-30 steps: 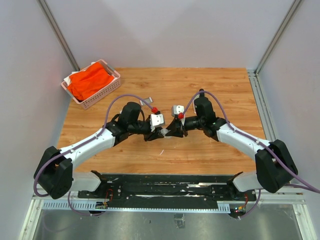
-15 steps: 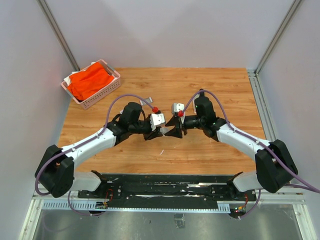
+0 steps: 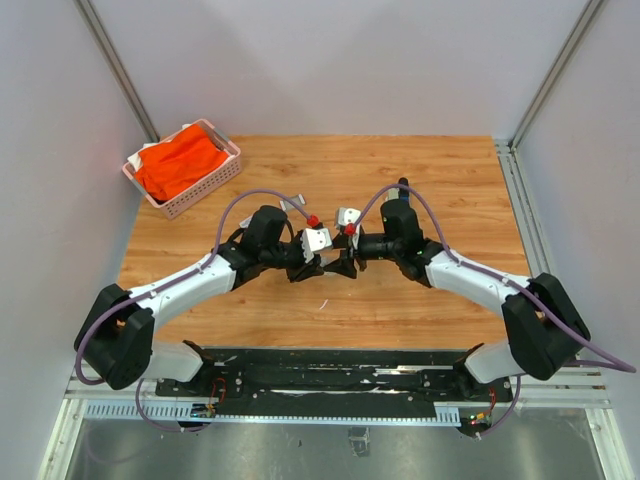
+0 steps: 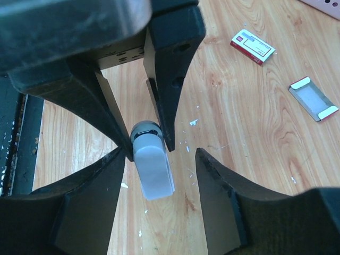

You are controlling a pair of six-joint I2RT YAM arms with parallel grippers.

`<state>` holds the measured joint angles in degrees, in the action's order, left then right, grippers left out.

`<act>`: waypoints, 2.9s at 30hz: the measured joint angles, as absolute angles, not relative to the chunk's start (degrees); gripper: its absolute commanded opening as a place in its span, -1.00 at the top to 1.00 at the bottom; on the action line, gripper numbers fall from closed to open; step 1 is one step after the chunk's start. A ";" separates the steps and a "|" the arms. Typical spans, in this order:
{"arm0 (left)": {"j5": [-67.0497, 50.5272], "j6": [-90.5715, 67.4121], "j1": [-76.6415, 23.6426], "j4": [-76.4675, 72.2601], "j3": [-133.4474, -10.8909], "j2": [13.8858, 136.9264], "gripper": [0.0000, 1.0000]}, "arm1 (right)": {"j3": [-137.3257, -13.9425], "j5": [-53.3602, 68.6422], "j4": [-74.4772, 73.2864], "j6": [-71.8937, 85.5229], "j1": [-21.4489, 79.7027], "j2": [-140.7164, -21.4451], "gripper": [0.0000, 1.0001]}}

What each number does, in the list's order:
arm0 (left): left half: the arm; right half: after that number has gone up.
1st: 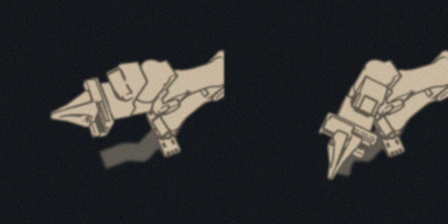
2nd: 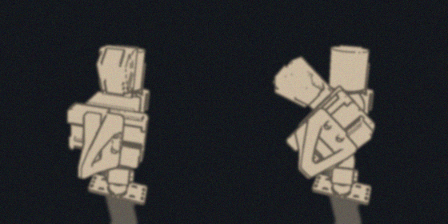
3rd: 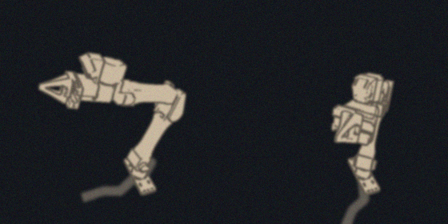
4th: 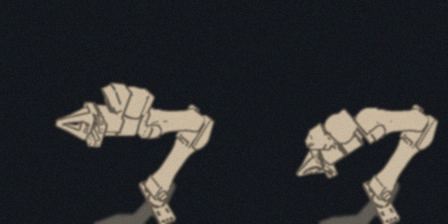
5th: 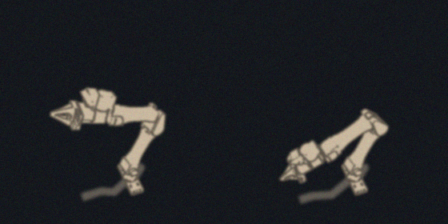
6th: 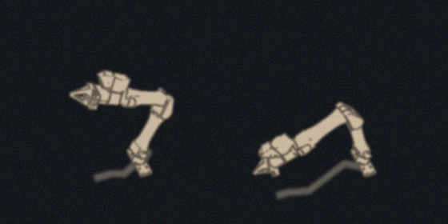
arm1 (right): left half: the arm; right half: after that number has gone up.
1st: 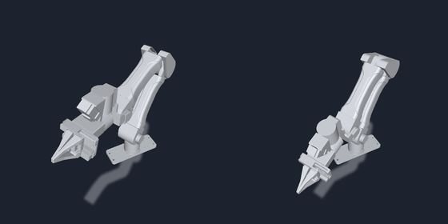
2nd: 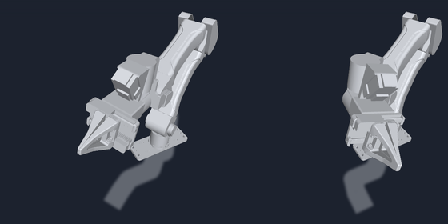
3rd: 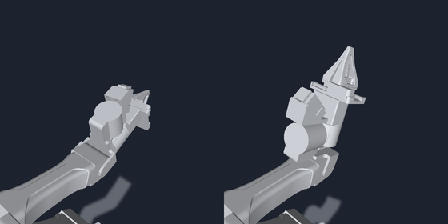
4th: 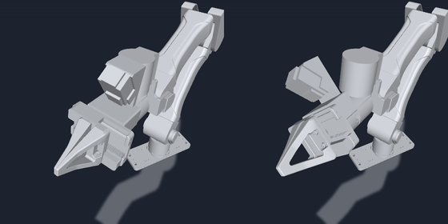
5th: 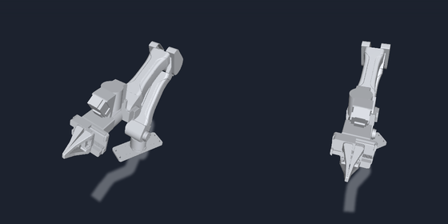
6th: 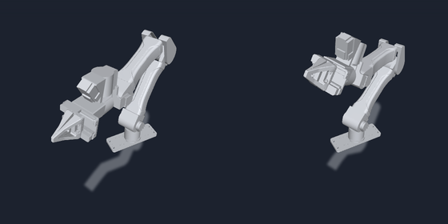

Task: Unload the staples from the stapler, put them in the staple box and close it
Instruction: Unload the staple at the center of the board.

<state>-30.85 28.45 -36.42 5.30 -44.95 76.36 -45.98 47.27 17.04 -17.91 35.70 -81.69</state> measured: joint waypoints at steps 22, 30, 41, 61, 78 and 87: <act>-31.42 31.44 -36.60 9.04 -45.80 76.36 0.99 | -43.31 46.89 19.64 -19.66 37.76 -82.26 0.75; -31.79 31.92 -36.86 10.70 -46.06 76.27 1.00 | -43.31 48.71 18.98 -20.82 37.76 -82.74 0.99; -31.42 28.84 -35.51 4.93 -44.40 70.98 1.00 | -41.85 56.47 27.05 -15.44 31.62 -79.99 0.99; -33.10 23.92 -33.43 0.10 -43.27 68.93 1.00 | -39.44 60.07 38.17 -7.27 28.40 -78.67 0.99; -32.38 24.21 -33.30 2.83 -43.20 70.22 1.00 | -43.55 53.45 28.77 -10.20 33.61 -81.28 0.99; -31.46 24.38 -33.76 3.62 -43.35 71.55 1.00 | -44.66 49.78 23.66 -12.67 35.31 -81.34 0.70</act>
